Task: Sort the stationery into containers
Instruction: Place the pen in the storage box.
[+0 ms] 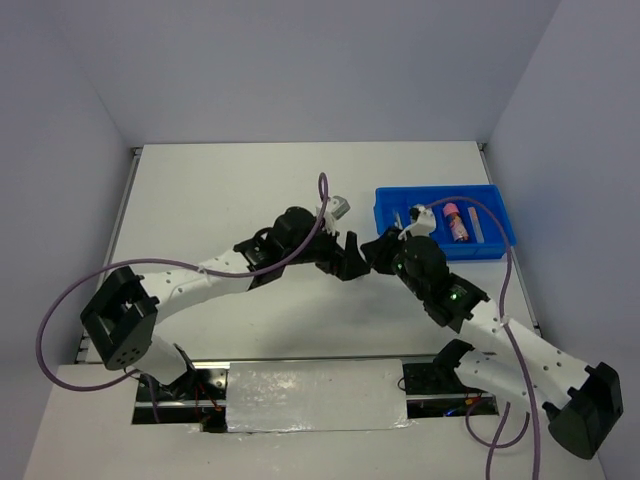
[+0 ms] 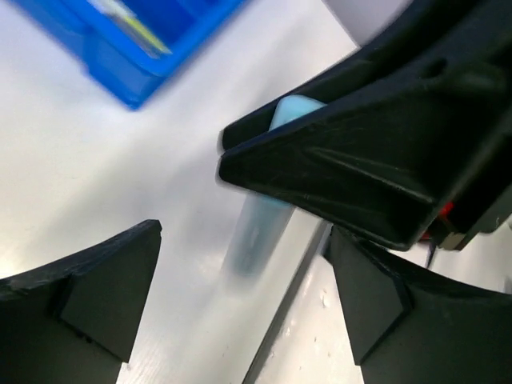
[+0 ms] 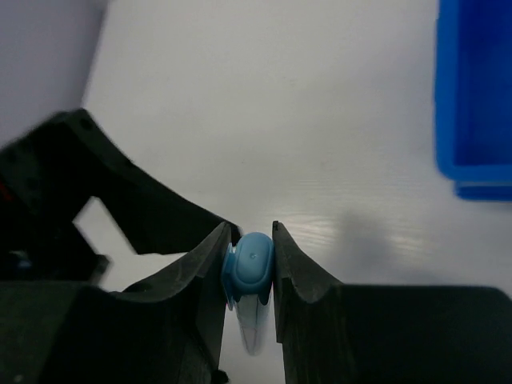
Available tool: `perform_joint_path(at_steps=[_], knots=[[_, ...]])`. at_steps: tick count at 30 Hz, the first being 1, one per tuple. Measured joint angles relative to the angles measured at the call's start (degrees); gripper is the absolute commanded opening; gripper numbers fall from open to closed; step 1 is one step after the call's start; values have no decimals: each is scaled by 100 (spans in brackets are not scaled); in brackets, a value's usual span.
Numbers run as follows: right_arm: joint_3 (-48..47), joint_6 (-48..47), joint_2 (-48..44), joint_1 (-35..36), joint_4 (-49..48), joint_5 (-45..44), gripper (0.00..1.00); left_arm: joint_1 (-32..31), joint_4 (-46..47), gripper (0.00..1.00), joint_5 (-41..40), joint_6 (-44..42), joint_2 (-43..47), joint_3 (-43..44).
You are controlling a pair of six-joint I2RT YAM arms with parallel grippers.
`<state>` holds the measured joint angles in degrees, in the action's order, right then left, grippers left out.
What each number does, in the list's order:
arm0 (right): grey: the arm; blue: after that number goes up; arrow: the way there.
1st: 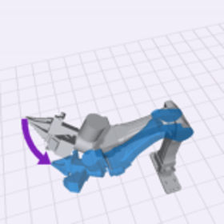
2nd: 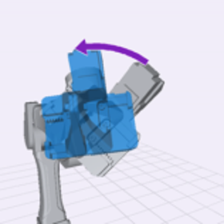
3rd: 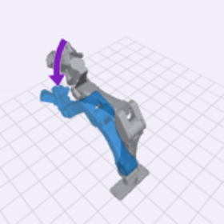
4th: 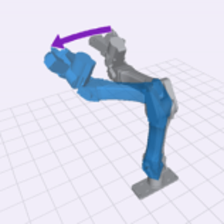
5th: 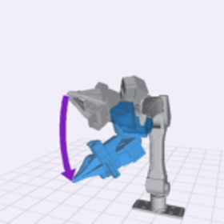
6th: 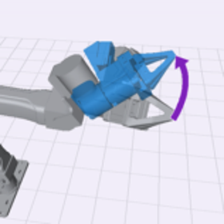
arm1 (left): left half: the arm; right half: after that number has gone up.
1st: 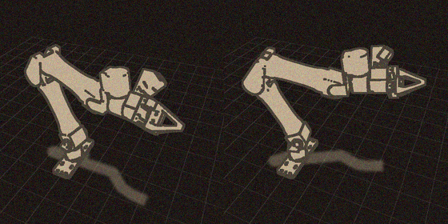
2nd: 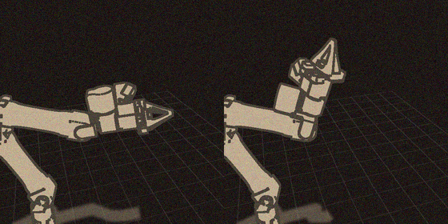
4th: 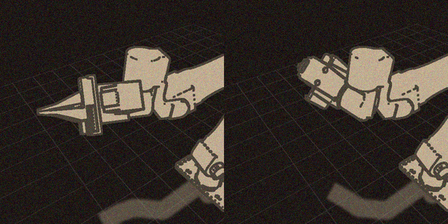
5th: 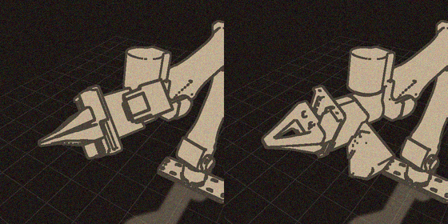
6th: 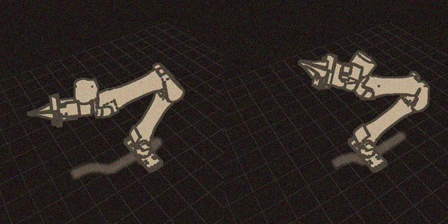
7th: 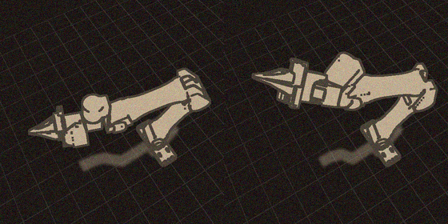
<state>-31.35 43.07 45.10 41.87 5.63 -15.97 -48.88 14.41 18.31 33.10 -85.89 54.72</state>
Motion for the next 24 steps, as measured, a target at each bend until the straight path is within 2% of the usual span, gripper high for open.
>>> perform_joint_path(at_steps=[2,5,8,11,14,18,21,24], knots=[[-330,-568,332,-435,175,133,0,0,-632,99,-435,2,-74,514],[-1126,-1681,1220,-1620,503,326,0,22,-1517,99,-1272,20,-20,1246],[-2070,-2715,2253,-2592,1034,153,0,85,-2533,99,-2192,2,424,1386],[-3075,-3526,3097,-3281,1478,-79,0,225,-3689,99,-3042,-116,1298,1344],[-4009,-4371,3744,-3628,1679,-570,0,354,-4527,99,-3628,-203,2236,1102],[-5348,-5366,4795,-3847,1705,-1386,0,415,-5171,99,-3934,-490,3300,551],[-5875,-5746,5466,-4050,1764,-1552,0,426,-5423,99,-4170,-640,3604,203],[-5952,-6046,5901,-4164,1856,-1753,0,450,-5523,99,-4280,-750,3657,-66]])
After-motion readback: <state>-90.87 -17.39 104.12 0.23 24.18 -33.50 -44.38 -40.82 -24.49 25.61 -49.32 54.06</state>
